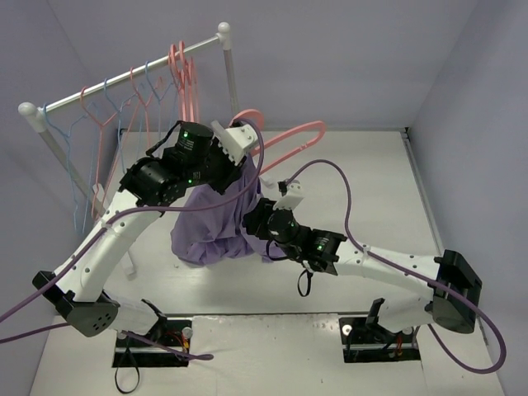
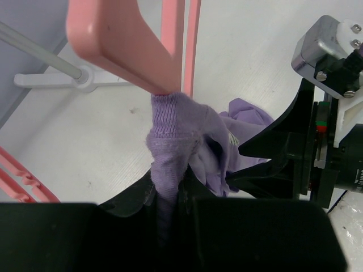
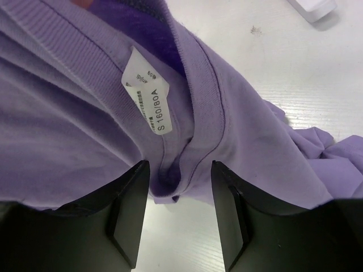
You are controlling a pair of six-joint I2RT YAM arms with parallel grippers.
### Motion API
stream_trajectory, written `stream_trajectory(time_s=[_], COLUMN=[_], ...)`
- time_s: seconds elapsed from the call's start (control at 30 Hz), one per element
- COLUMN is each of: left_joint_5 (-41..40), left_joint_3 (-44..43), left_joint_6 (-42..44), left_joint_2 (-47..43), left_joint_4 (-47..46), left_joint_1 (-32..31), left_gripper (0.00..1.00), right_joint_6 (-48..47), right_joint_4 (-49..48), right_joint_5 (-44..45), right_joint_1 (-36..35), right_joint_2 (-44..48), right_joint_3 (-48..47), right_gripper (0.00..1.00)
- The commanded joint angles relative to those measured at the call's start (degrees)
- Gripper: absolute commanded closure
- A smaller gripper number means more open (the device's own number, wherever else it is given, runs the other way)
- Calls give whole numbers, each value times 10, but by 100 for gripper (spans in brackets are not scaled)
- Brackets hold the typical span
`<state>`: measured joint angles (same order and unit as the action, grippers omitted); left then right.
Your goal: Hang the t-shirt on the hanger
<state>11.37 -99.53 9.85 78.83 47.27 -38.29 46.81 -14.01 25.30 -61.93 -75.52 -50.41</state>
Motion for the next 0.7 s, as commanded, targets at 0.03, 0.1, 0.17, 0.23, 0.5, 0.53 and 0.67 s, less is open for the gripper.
stream_trajectory(time_s=[0.03, 0.1, 0.17, 0.23, 0.5, 0.53, 0.67], left_joint_5=[-11, -14, -15, -14, -7, -8, -8], left_joint_3=[-13, -14, -15, -15, -17, -17, -17], left_joint_6=[-9, -5, -4, -4, -6, -6, -6], left_joint_2=[-30, -30, -29, -28, -26, -26, -26], left_joint_4=[-52, -52, -52, -52, -52, -52, -53], left_joint_1=[-6, -5, -6, -6, -6, -7, -7], left_gripper=[100, 100, 100, 100, 100, 100, 100], right_joint_6=[41, 49, 58, 66, 75, 75, 81], right_joint_4=[-43, -43, -43, -43, -43, -43, -43], right_joint_5=[25, 25, 24, 25, 27, 26, 21], right_joint_1=[-3, -6, -7, -9, -10, -10, -10], right_joint_2=[-14, -18, -21, -23, -35, -37, -44], right_joint_3=[-31, -28, -23, -19, -13, -15, -16], right_gripper=[57, 57, 59, 62, 66, 66, 66])
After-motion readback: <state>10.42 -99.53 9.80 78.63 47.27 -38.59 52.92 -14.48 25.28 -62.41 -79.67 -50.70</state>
